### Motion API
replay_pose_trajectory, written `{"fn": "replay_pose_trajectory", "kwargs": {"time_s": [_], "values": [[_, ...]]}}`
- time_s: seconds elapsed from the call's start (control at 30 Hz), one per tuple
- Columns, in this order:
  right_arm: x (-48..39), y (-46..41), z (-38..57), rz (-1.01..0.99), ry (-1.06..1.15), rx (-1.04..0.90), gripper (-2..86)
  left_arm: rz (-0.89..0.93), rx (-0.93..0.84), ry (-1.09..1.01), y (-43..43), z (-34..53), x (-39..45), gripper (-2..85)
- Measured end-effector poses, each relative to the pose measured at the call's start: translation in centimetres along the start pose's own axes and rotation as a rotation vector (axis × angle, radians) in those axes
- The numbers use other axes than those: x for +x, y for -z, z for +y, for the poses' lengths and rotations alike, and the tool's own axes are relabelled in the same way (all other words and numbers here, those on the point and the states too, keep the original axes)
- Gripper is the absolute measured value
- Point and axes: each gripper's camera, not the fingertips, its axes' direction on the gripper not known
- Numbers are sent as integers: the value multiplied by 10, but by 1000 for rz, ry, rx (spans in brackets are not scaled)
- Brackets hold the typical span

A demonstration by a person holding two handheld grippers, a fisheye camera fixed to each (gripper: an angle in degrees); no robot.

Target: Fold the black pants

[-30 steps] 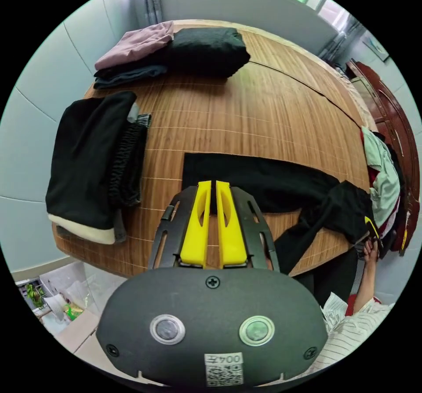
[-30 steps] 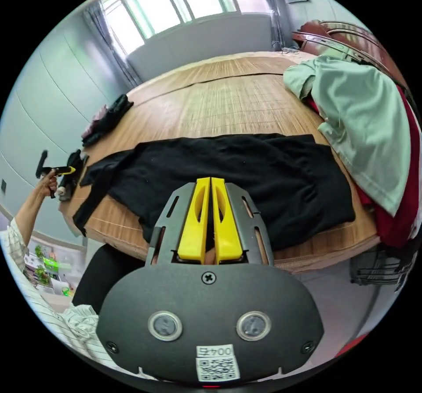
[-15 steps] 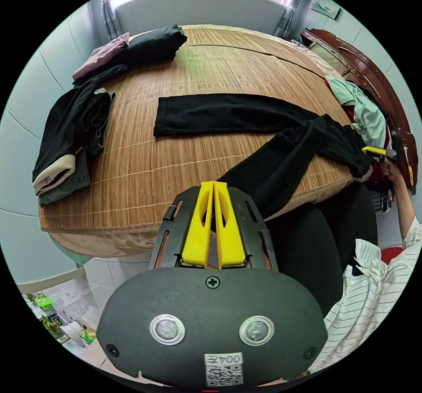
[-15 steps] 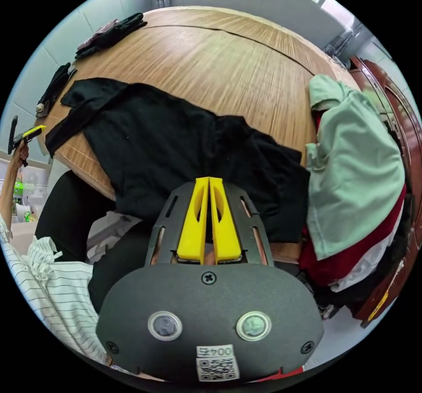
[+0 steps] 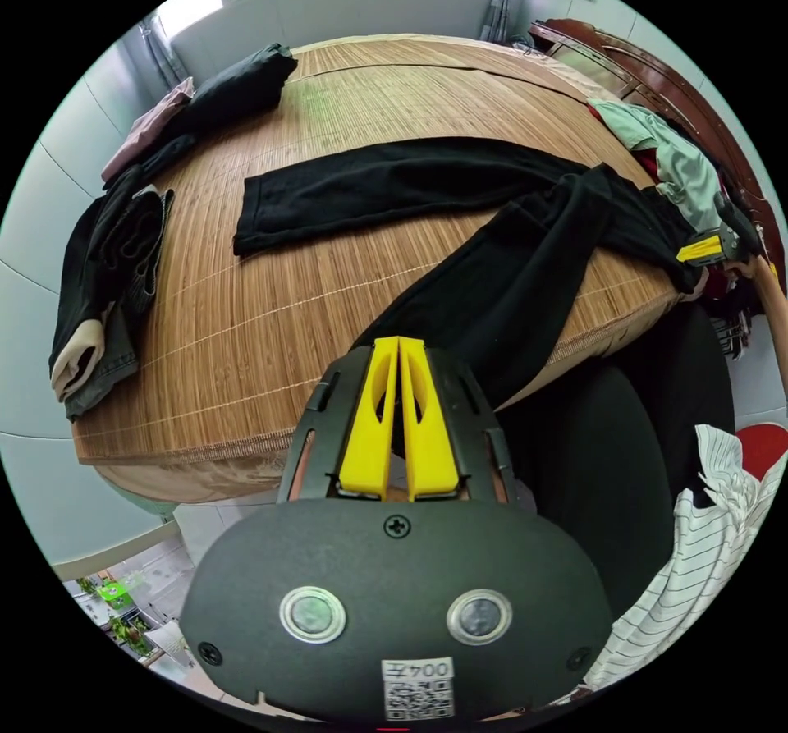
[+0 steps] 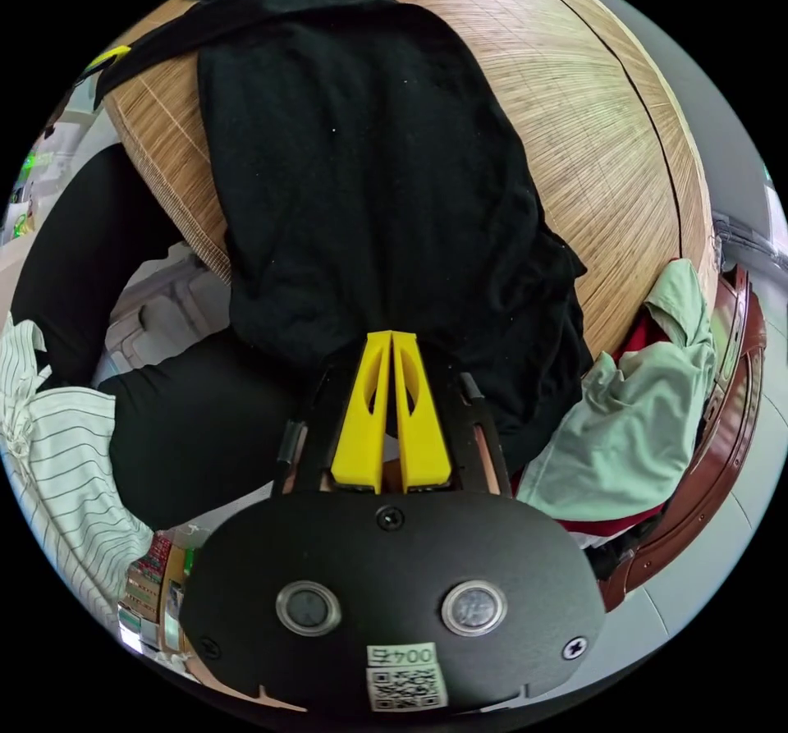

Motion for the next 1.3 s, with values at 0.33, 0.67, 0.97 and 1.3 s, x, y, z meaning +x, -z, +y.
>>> {"fn": "replay_pose_trajectory", "kwargs": {"time_s": [0.33,0.67,0.97,1.3], "values": [[24,3,8,-133,-151,123,-7,168,184,-18,70,37,16,4],[25,5,-2,-131,-187,112,-7,-312,204,-324,96,129,130,82],[29,4,-10,-134,-198,82,-7,-481,173,-501,72,124,190,86],[34,-1,-13,-127,-192,69,-7,-616,150,-538,46,106,192,46]]}}
